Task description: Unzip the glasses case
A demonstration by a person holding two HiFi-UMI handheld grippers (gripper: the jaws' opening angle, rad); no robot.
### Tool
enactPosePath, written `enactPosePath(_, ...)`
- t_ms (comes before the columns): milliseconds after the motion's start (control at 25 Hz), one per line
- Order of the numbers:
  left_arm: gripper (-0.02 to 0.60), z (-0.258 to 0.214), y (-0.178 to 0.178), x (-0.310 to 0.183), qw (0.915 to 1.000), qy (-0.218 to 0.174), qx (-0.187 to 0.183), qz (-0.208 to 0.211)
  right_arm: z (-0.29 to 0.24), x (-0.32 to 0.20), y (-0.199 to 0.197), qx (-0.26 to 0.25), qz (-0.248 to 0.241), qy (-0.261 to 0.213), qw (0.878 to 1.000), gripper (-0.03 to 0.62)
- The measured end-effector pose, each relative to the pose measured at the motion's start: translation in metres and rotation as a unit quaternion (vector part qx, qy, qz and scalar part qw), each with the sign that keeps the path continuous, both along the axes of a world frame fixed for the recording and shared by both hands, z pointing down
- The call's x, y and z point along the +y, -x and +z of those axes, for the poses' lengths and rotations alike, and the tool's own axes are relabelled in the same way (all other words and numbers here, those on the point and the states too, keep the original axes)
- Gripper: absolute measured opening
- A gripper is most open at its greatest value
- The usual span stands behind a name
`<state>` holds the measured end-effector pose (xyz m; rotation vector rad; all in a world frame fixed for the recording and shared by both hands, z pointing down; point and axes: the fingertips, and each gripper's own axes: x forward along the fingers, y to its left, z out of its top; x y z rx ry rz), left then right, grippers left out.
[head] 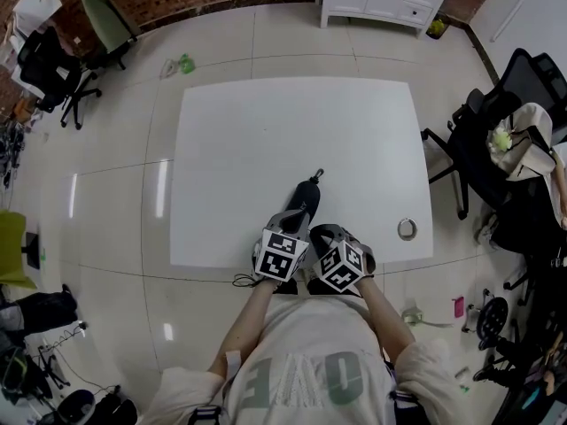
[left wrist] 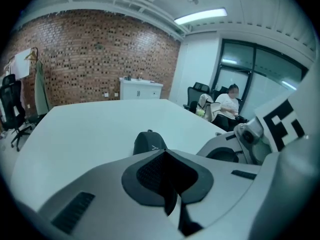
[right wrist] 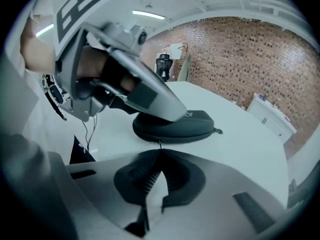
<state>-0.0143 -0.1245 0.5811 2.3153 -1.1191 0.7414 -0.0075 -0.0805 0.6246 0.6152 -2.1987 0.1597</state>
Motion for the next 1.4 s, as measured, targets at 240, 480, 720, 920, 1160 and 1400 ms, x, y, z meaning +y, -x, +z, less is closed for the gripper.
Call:
enactPosePath(240,0.002,0.001,-0.001,0.001,1.0,0.006,0.004,0.0,0.0,-0.061,-0.031,0.02,0.031,-0.022,0.999,0.0)
enactPosePath(480,0.002,0.001,-0.004,-0.001,0.9997,0.024,0.008,-0.001,0.004,-0.108,-0.036,0.033,0.023,-0.031,0.999,0.0)
enactPosePath(720,0.002,0.011,-0.038,0.032,0.99,0.123,0.053,0.043,-0.002,-0.108,-0.04,0.021,0.043,-0.032,0.998,0.0)
enactPosePath(920,0.002,0.04,0.003,0.025,0.9925,0.121,0.005,-0.013,0.0,-0.084,-0.057,0.025,0.041,-0.021,0.999,0.0)
enactPosePath(1160,0.002,0.019,0.055,-0.021,0.9912,0.068,0.027,-0.111,-0.002,-0.019,-0.035,0.006,0.007,-0.003,1.0,0.0)
enactPosePath(1400,0.002,-0.01,0.002,-0.027,0.9982,0.025,0.037,-0.039,-0.002,0.0,-0.011,-0.008,0.016,0.005,1.0,0.0)
